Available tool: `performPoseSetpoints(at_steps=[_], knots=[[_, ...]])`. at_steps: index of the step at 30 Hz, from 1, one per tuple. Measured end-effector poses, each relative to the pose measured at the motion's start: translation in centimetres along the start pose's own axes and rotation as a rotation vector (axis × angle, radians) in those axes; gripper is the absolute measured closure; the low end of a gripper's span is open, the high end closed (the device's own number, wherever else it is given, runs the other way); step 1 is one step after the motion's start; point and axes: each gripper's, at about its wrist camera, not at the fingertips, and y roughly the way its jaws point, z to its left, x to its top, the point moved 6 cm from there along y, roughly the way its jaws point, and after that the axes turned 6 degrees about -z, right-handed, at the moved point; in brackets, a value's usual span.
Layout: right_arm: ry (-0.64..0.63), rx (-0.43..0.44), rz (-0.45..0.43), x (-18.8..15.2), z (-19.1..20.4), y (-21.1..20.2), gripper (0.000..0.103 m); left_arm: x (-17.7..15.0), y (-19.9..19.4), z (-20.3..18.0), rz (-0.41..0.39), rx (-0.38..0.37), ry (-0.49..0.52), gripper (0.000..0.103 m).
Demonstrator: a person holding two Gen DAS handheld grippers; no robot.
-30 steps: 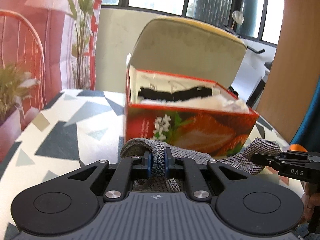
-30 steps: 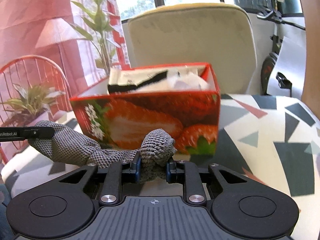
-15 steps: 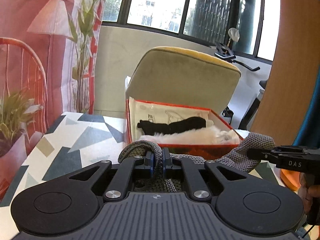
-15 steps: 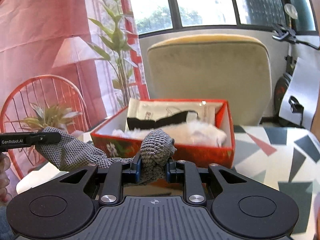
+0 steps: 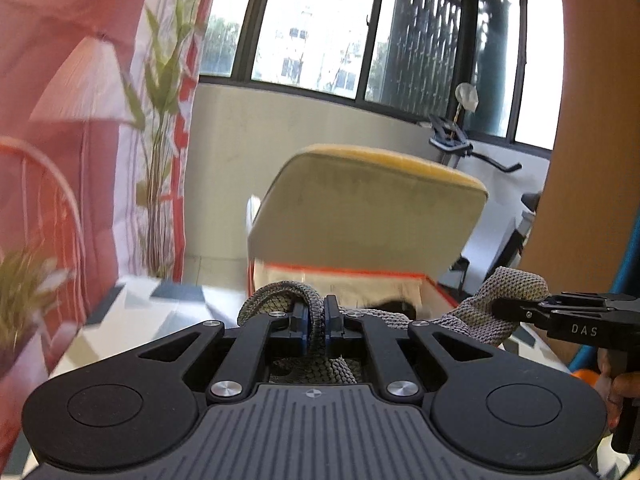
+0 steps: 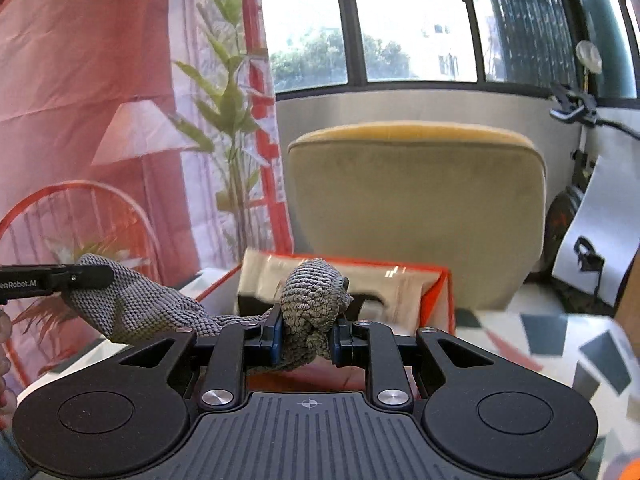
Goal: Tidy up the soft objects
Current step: 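Lift the knit towel with both grippers and carry it over the box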
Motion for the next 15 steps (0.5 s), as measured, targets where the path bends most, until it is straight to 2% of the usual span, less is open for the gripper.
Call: performPoseSetpoints(at_steps=[5,9,15], knots=[[-0.018,-0.062,-0.027,2.5,-1.5,2.4,0.083,2.0,3.1,-0.8,-0.046,0.028,0.090,0.095],[-0.024,-0.098,0.009,2.4,-2.7,4.6,0.083,1.1,6.3,-1.2,0.033,0.007,0.115,0.095],[-0.036,-0.103,0.117,-0.6,-3.0,7.0,0.083,-1.9,9.2,-1.3,0.156,-0.026,0.106,0.095]])
